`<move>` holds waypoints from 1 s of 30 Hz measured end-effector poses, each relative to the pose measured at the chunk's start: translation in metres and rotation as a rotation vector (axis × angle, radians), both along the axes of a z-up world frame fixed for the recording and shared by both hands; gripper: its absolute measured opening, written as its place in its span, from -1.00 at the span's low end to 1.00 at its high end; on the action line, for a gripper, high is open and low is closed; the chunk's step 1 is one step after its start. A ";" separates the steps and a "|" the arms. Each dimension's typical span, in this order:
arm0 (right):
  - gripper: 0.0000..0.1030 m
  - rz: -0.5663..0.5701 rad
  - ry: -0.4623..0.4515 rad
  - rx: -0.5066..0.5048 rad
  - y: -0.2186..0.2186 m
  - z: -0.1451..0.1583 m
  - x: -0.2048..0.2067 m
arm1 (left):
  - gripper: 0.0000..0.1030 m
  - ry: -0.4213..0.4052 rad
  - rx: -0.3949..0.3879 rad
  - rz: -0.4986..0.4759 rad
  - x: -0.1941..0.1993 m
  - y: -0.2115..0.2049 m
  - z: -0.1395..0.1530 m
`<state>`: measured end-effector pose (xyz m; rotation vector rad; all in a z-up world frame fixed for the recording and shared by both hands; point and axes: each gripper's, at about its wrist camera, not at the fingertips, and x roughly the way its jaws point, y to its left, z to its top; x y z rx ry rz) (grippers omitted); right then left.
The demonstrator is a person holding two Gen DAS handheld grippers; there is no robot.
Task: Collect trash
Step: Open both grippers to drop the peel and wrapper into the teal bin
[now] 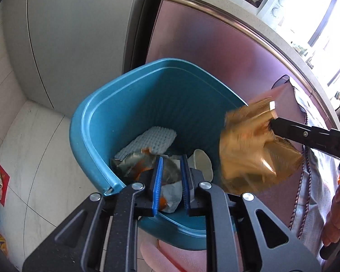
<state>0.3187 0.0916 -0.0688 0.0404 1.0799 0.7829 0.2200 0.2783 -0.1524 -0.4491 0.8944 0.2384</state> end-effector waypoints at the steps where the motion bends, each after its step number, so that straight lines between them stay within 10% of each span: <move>1: -0.81 -0.001 -0.002 -0.001 0.000 0.000 -0.001 | -0.71 -0.003 0.005 0.000 0.000 -0.001 0.001; 30: -0.39 -0.107 -0.188 0.121 -0.183 0.058 -0.088 | -0.32 -0.289 0.096 -0.323 -0.049 -0.133 0.116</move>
